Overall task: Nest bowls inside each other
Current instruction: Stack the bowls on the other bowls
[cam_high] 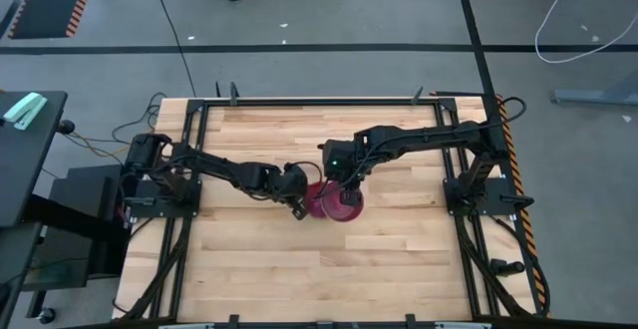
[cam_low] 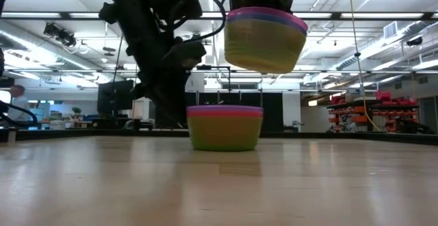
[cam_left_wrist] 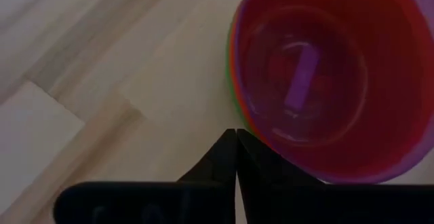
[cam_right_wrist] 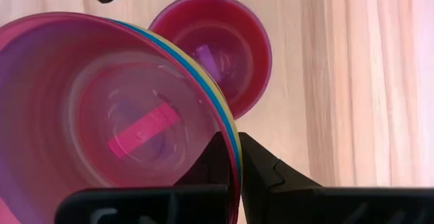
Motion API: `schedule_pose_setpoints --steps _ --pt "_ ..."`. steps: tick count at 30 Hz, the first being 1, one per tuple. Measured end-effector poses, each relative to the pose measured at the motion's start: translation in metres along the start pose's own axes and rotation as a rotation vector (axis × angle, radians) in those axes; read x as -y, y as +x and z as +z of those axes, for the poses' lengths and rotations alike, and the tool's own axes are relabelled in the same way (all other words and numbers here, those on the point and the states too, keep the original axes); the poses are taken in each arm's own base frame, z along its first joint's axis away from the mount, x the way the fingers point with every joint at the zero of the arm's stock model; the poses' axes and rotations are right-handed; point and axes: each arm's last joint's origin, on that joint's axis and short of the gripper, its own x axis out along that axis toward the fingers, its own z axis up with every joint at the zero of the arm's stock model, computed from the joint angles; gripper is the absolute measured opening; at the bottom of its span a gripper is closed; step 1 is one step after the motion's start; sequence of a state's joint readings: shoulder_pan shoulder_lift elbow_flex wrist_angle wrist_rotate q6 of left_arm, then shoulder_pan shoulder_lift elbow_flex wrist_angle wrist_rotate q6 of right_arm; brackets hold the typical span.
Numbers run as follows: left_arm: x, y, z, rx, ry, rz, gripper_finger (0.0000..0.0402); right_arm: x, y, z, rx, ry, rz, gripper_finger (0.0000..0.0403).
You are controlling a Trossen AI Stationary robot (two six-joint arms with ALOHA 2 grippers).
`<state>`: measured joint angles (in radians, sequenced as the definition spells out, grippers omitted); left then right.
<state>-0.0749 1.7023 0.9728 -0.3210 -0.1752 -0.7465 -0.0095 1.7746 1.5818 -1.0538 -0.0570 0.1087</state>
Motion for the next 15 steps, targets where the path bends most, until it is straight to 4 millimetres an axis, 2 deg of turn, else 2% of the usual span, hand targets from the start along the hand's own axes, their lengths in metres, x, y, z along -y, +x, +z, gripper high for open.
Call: schedule_pose_setpoints --steps 7,15 --pt "-0.01 0.0 -0.005 -0.08 0.088 0.073 0.0017 0.007 -0.001 0.003 0.023 0.024 -0.004 0.0012" --pt "-0.04 -0.005 -0.014 -0.264 0.102 0.307 0.0013 0.029 -0.002 0.008 0.063 0.125 0.002 0.0012"
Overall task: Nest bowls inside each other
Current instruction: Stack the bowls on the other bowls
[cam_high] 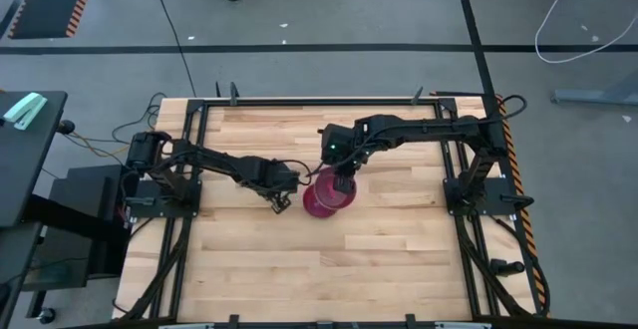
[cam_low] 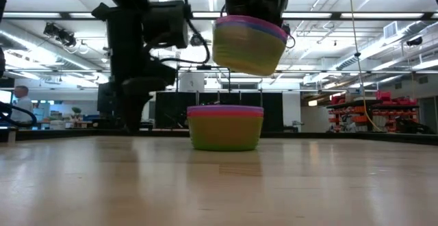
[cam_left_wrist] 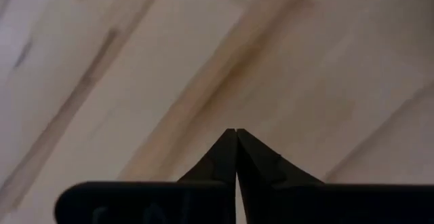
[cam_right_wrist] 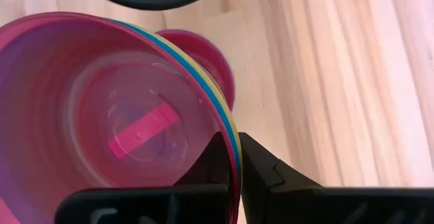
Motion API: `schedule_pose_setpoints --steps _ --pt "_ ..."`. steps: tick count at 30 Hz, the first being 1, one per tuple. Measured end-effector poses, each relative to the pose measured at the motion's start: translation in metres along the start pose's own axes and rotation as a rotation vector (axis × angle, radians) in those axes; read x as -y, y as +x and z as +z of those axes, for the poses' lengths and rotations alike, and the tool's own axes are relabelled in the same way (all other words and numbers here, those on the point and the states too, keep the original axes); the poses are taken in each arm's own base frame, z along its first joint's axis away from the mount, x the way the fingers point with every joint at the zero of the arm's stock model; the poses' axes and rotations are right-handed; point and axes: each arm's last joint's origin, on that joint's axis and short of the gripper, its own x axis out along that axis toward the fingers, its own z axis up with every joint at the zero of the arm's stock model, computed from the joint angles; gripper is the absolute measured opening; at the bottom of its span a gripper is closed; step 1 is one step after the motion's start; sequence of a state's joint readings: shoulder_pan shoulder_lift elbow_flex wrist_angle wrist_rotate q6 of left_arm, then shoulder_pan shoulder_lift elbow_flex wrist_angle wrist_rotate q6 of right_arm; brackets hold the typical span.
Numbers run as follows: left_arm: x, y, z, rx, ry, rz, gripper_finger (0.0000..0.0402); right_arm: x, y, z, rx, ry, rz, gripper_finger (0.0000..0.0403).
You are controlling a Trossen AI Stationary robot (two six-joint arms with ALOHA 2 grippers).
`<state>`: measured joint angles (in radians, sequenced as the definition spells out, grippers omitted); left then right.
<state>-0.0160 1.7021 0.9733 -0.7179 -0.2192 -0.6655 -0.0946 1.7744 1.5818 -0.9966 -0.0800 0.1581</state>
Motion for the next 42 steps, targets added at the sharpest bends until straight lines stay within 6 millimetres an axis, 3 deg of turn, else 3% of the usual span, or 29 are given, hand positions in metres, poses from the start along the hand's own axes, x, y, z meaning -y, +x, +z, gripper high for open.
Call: schedule_pose_setpoints --steps 8,19,25,33,42 --pt "-0.021 0.002 0.005 -0.05 0.002 0.091 0.0028 0.011 0.002 0.004 0.016 0.037 0.017 0.0012" --pt "-0.057 0.011 0.024 -0.069 -0.065 0.13 0.0009 0.017 0.02 0.011 -0.012 0.044 0.056 0.0012" --pt "-0.08 0.015 0.035 -0.049 -0.137 0.173 0.0031 0.021 0.019 0.012 -0.005 0.047 0.056 0.0012" --pt "-0.092 0.018 0.051 0.044 -0.197 0.144 0.0024 0.022 0.053 0.017 -0.078 0.028 0.07 0.0012" --pt "-0.113 0.022 0.058 0.057 -0.269 0.154 0.0012 0.023 0.086 0.037 -0.19 -0.02 0.073 0.0012"
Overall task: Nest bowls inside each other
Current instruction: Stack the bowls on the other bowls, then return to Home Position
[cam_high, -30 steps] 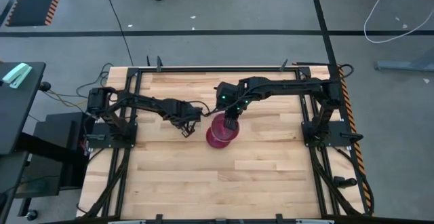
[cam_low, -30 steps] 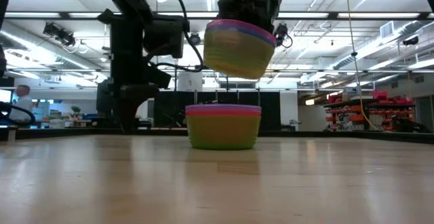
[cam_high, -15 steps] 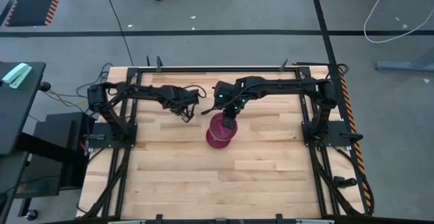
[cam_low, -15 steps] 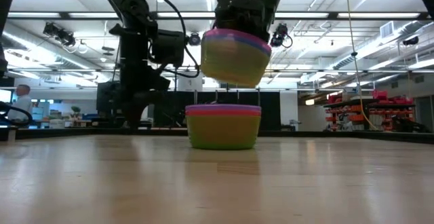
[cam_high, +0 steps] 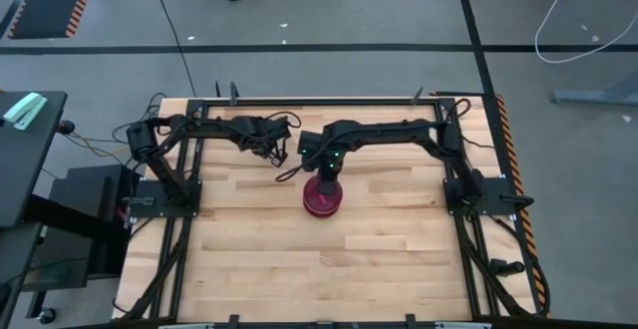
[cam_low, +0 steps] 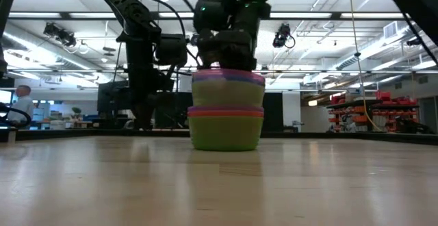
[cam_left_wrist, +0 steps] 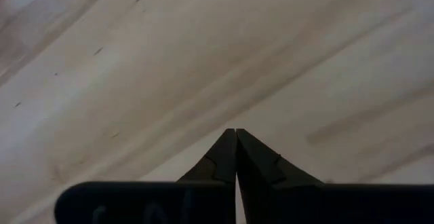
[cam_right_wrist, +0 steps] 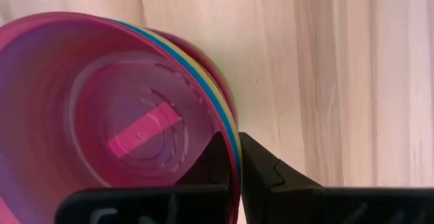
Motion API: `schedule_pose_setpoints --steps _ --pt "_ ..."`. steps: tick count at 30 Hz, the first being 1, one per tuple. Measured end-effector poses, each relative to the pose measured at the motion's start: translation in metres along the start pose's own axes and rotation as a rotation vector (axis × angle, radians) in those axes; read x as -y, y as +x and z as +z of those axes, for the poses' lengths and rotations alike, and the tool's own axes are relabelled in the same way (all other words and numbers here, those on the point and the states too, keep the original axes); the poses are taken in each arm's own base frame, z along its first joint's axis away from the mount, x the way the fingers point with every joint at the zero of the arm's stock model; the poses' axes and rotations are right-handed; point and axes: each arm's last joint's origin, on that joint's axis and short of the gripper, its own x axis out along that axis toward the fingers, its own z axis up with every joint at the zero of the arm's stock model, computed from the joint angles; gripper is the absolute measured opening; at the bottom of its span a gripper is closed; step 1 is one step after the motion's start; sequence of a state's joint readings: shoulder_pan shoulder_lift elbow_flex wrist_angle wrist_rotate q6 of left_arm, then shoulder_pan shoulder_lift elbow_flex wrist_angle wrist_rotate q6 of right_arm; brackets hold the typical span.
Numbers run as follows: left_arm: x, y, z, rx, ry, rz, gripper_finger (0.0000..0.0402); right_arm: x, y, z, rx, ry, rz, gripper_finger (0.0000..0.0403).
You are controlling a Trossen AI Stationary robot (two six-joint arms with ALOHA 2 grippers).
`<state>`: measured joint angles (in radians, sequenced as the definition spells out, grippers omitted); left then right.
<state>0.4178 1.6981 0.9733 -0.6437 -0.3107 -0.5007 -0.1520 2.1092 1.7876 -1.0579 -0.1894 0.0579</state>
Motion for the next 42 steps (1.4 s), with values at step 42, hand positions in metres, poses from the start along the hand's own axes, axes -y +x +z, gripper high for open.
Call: schedule_pose_setpoints --steps 42 --pt "0.012 -0.004 -0.007 0.009 0.08 -0.016 0.0011 -0.024 -0.102 -0.029 0.193 -0.027 -0.102 0.0081"
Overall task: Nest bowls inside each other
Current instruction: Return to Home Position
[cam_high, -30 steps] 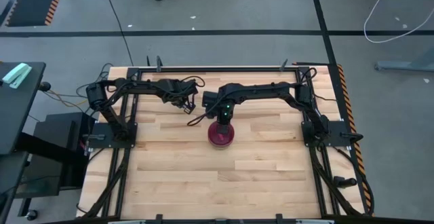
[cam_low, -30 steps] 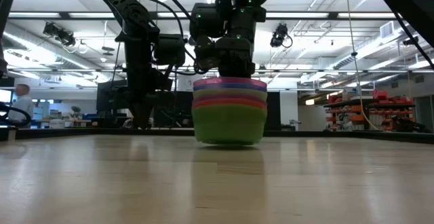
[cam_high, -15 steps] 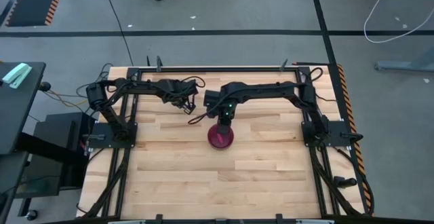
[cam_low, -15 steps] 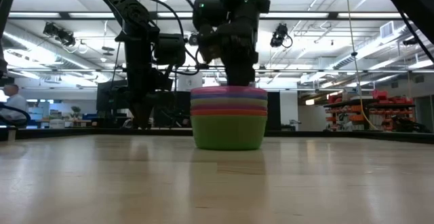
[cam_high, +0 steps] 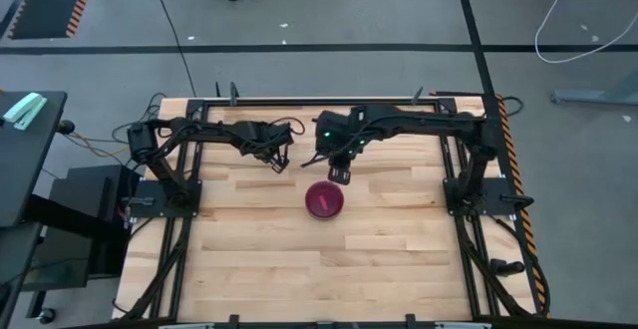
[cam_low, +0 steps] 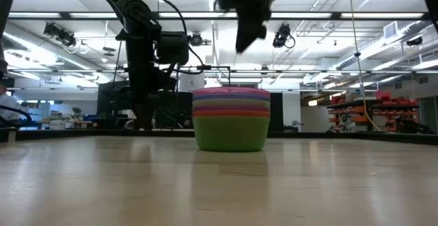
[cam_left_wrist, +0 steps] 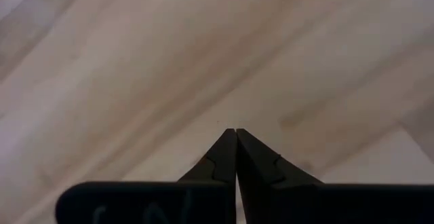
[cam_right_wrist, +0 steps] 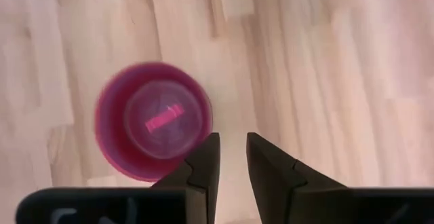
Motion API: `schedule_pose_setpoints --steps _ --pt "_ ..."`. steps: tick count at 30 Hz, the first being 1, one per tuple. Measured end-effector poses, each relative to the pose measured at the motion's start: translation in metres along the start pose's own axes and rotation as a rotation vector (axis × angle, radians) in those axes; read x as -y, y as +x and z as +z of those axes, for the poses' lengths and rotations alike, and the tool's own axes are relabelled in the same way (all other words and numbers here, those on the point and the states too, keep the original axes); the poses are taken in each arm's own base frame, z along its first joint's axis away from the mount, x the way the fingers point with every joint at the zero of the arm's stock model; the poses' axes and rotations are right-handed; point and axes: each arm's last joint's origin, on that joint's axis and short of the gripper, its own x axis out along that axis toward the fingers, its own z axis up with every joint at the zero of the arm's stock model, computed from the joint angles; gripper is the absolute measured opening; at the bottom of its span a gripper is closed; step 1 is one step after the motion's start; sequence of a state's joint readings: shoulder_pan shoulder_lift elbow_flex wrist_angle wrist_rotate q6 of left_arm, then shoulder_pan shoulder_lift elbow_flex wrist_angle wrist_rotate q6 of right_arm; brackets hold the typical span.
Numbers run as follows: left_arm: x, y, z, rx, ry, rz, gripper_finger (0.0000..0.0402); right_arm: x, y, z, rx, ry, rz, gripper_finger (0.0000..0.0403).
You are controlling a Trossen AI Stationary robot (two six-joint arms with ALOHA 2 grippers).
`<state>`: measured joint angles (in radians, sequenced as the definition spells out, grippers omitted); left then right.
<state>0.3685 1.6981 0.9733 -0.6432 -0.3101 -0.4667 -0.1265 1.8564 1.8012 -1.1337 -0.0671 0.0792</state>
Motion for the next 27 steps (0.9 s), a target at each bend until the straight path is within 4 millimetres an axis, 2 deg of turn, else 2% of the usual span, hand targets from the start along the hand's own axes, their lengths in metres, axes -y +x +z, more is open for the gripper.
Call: schedule_pose_setpoints --steps 7,11,14,19,23,27 --pt "0.028 -0.012 -0.011 0.054 0.086 -0.054 0.0018 -0.02 -0.054 -0.018 0.203 -0.088 0.002 0.0081" --pt "0.041 -0.03 -0.015 0.138 0.094 -0.12 0.0029 -0.034 -0.073 -0.038 0.309 -0.134 0.036 0.0081" --pt "0.046 -0.052 -0.018 0.218 0.097 -0.186 0.003 -0.042 -0.078 -0.058 0.353 -0.162 0.061 0.0081" --pt "0.047 -0.099 -0.024 0.383 0.091 -0.323 0.0019 -0.05 -0.082 -0.093 0.431 -0.167 0.115 0.0081" --pt "0.044 -0.137 -0.034 0.518 0.093 -0.434 0.0012 -0.056 -0.085 -0.119 0.525 -0.161 0.178 0.0081" --pt "0.041 -0.167 -0.046 0.608 0.1 -0.533 0.0018 -0.064 -0.09 -0.139 0.601 -0.144 0.255 0.0081"
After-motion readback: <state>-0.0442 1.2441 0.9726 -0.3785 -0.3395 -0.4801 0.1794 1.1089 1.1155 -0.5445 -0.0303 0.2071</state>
